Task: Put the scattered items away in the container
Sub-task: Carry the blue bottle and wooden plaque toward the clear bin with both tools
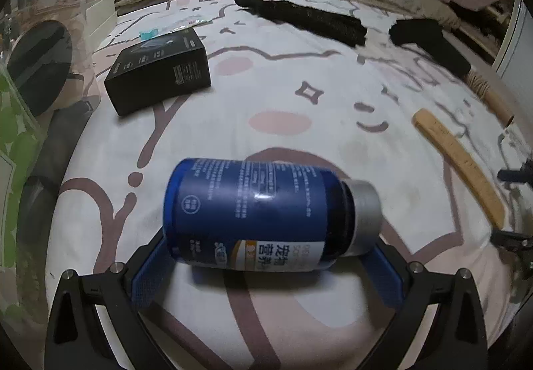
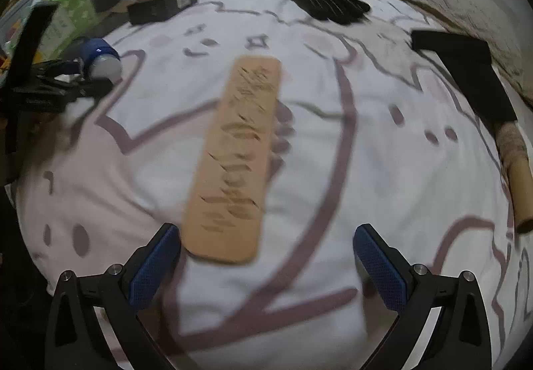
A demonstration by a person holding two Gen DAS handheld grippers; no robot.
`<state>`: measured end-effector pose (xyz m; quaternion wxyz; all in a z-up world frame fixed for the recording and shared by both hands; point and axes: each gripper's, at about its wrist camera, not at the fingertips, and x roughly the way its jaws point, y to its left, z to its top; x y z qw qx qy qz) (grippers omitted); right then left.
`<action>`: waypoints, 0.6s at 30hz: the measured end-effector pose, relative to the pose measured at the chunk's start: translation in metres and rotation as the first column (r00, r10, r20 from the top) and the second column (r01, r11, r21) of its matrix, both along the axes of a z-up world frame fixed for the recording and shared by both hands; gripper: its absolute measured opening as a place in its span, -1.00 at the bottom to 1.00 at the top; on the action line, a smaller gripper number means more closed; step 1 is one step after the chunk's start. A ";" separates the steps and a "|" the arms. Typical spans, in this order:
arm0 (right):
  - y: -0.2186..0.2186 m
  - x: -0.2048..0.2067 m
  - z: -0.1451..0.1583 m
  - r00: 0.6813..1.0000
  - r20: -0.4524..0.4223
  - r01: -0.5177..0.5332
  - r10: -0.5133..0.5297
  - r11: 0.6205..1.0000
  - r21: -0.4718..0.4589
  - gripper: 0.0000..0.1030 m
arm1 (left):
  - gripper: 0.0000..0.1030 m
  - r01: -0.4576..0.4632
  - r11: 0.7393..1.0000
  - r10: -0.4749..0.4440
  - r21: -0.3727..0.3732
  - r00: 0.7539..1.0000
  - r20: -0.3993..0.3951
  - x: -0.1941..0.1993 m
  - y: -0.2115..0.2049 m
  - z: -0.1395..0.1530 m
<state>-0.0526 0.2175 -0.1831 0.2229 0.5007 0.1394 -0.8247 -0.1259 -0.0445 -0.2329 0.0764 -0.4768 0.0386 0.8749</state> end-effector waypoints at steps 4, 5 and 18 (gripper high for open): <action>-0.022 -0.005 0.006 0.999 -0.025 -0.048 0.048 0.999 -0.013 1.00 | 1.00 -0.004 0.999 0.006 -0.048 1.000 0.030 -0.003 0.004 -0.001; -0.026 -0.008 0.007 0.998 -0.031 -0.050 0.050 0.999 -0.014 1.00 | 1.00 -0.007 0.999 0.009 -0.045 0.999 0.042 -0.004 0.003 -0.002; -0.041 -0.052 -0.006 0.998 0.043 0.047 -0.046 0.999 -0.007 1.00 | 1.00 -0.023 1.000 0.023 -0.015 0.999 0.043 -0.006 0.000 0.005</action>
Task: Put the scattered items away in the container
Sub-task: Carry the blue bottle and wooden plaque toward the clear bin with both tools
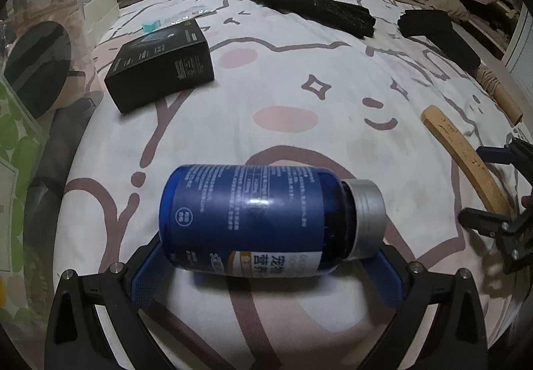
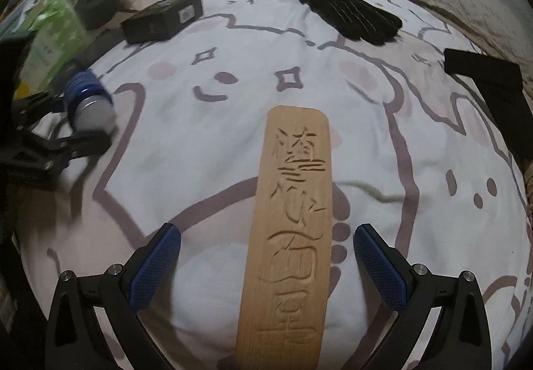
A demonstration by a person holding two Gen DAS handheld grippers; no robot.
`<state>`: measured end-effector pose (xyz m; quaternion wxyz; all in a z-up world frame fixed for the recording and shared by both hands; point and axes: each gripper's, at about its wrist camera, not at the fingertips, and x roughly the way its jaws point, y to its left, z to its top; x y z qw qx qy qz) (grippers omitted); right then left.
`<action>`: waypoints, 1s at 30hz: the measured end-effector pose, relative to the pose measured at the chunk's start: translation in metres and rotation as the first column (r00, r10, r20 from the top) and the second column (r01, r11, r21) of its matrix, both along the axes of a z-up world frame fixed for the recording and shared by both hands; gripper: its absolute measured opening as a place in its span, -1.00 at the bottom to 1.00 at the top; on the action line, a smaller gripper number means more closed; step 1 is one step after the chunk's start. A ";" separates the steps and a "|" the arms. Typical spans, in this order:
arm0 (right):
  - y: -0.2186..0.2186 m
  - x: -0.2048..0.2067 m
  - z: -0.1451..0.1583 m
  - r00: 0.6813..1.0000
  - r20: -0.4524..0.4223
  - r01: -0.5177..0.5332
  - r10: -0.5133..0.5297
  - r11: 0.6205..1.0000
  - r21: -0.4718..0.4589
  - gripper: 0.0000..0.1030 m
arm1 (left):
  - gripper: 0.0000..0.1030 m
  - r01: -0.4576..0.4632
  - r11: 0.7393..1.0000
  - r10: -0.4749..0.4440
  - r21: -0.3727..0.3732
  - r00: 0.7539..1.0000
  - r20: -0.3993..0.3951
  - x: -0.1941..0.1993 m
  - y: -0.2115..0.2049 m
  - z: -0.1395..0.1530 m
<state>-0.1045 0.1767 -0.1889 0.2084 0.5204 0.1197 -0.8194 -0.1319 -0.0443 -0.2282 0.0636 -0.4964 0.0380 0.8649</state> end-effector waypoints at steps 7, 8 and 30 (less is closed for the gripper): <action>0.000 -0.003 0.001 1.000 0.021 0.015 -0.015 1.000 0.006 0.95 | 0.97 0.029 0.999 -0.030 -0.017 0.998 -0.051 0.000 0.004 0.011; 0.000 -0.003 0.002 1.000 0.020 0.019 -0.019 1.000 0.005 0.85 | 0.97 0.035 0.999 -0.036 -0.016 0.998 -0.045 -0.001 0.004 0.011; 0.001 -0.001 0.046 0.996 -0.079 -0.034 0.029 0.997 -0.070 -0.16 | 0.81 0.066 0.998 -0.064 0.012 0.993 -0.102 0.010 0.001 0.033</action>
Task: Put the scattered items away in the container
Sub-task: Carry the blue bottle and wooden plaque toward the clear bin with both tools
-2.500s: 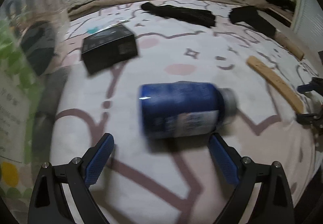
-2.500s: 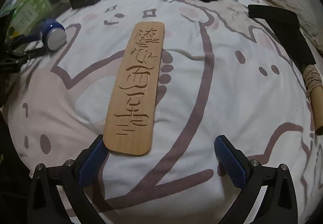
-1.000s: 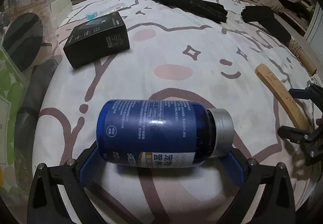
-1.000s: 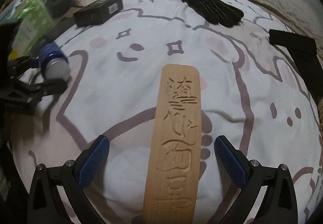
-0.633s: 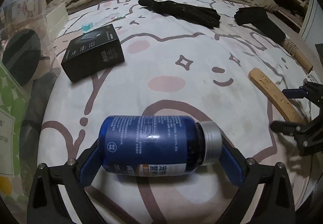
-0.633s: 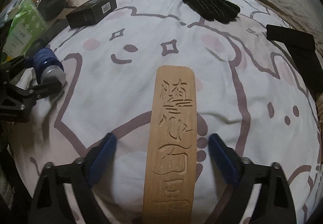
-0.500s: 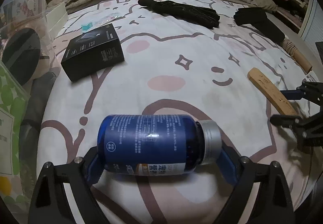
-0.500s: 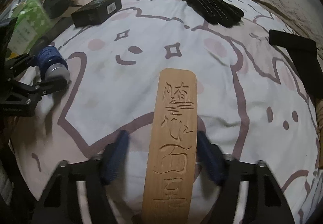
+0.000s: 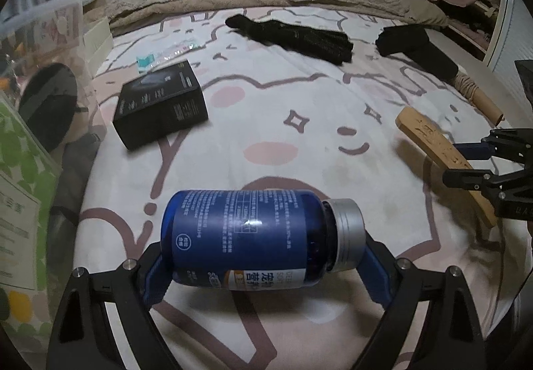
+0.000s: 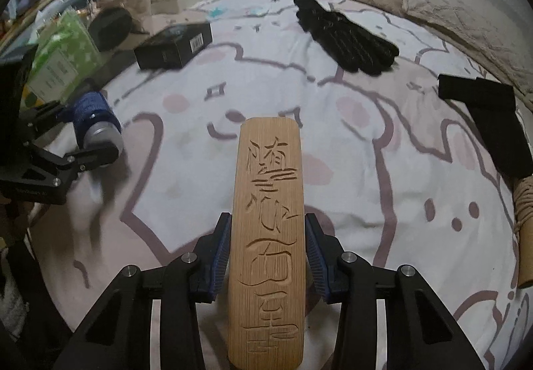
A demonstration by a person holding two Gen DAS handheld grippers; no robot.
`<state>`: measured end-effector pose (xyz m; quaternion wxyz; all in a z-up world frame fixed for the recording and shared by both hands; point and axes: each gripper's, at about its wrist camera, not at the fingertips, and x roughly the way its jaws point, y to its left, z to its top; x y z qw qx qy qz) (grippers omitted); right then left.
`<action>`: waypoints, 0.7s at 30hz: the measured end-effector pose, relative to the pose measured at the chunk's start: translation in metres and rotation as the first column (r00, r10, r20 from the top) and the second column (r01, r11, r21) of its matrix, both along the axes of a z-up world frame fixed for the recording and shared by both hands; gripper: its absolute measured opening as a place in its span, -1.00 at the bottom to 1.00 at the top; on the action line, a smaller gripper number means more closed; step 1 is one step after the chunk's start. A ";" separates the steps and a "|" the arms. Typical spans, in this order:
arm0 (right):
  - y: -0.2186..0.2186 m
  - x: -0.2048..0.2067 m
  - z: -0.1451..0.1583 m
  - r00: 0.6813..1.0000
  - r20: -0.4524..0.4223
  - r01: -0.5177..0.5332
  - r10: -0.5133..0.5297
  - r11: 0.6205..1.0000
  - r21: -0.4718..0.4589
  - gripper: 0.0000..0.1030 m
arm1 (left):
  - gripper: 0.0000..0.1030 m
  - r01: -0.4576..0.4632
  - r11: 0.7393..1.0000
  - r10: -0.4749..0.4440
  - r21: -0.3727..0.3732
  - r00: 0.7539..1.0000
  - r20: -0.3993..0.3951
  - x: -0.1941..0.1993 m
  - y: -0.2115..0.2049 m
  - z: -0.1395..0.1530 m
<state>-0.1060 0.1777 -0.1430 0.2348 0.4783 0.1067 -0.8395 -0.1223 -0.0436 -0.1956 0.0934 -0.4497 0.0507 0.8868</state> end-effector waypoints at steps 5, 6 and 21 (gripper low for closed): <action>-0.002 -0.002 0.031 0.999 -0.054 0.002 -0.005 0.998 -0.060 -0.16 | 0.81 -0.009 1.000 0.010 0.026 0.998 -0.058 0.003 -0.006 0.025; -0.003 -0.002 0.037 0.998 -0.060 0.000 -0.004 0.998 -0.070 -0.16 | 0.81 -0.009 0.999 0.011 0.032 0.998 -0.068 0.004 -0.006 0.030; -0.043 0.013 0.147 0.976 -0.214 -0.077 0.034 0.978 -0.196 -0.16 | 0.81 -0.022 0.995 0.047 0.094 0.963 -0.266 0.025 -0.039 0.140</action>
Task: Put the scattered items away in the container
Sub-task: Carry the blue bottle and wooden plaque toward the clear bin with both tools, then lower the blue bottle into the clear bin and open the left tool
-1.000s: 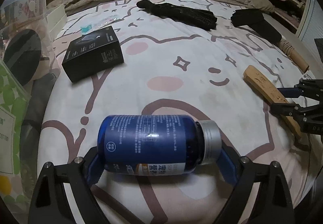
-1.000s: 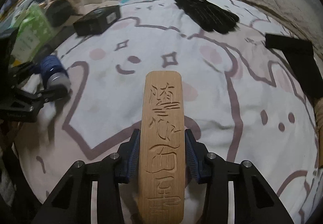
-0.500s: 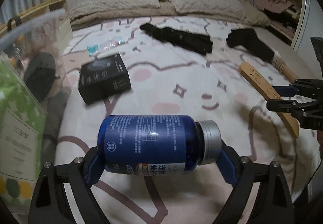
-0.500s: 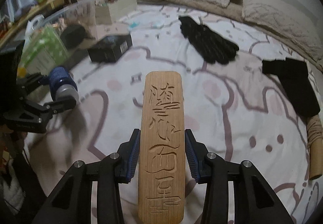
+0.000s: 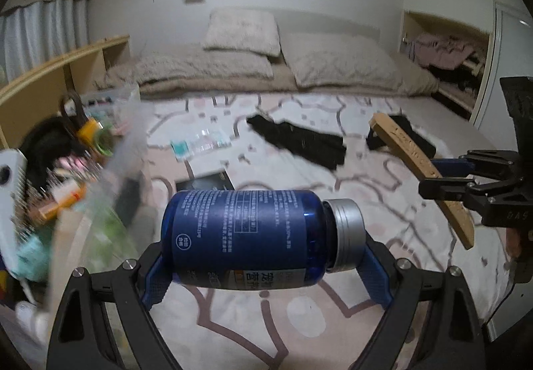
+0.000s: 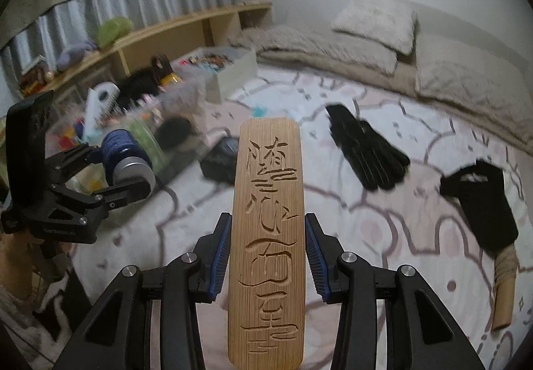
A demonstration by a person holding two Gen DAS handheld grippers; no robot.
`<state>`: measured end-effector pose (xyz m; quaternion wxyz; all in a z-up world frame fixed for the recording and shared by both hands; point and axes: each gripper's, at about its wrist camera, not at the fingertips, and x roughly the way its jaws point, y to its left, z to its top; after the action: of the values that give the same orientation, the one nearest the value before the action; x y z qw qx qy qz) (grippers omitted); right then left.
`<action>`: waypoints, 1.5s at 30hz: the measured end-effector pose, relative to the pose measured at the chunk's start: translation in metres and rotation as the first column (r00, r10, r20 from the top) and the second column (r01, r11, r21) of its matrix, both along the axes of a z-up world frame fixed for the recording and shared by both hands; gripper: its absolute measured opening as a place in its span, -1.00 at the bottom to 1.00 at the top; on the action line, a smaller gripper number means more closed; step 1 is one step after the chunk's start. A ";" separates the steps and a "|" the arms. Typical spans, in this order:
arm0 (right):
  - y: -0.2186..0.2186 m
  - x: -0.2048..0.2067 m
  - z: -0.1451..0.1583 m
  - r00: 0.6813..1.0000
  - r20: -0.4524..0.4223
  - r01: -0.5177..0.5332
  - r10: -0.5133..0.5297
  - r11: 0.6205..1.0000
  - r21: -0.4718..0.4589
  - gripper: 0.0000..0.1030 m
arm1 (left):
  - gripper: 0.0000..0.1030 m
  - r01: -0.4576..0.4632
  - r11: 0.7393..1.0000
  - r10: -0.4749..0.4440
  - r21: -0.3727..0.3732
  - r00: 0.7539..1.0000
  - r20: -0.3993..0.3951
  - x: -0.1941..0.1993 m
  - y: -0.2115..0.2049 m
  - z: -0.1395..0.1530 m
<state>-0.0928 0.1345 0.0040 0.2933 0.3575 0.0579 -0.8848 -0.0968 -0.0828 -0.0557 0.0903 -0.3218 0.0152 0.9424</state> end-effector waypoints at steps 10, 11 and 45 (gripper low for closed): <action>-0.056 0.009 0.070 0.991 -0.097 -0.102 0.097 0.993 -0.053 -0.16 | 0.81 -0.045 0.999 0.044 -0.004 0.994 -0.095 0.016 -0.047 0.062; -0.063 0.009 0.074 0.989 -0.102 -0.116 0.110 0.992 -0.053 -0.16 | 0.81 -0.055 0.998 0.053 -0.008 0.993 -0.105 0.018 -0.053 0.068; -0.232 0.006 0.107 0.899 -0.054 -0.436 0.434 0.882 -0.176 -0.16 | 0.81 -0.310 0.948 0.316 -0.064 0.942 0.117 0.050 -0.246 0.055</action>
<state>-0.0870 -0.0971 0.1107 0.5156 0.3011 0.0564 -0.8002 -0.0468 -0.3285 -0.0003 -0.0670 -0.3808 -0.0210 0.9220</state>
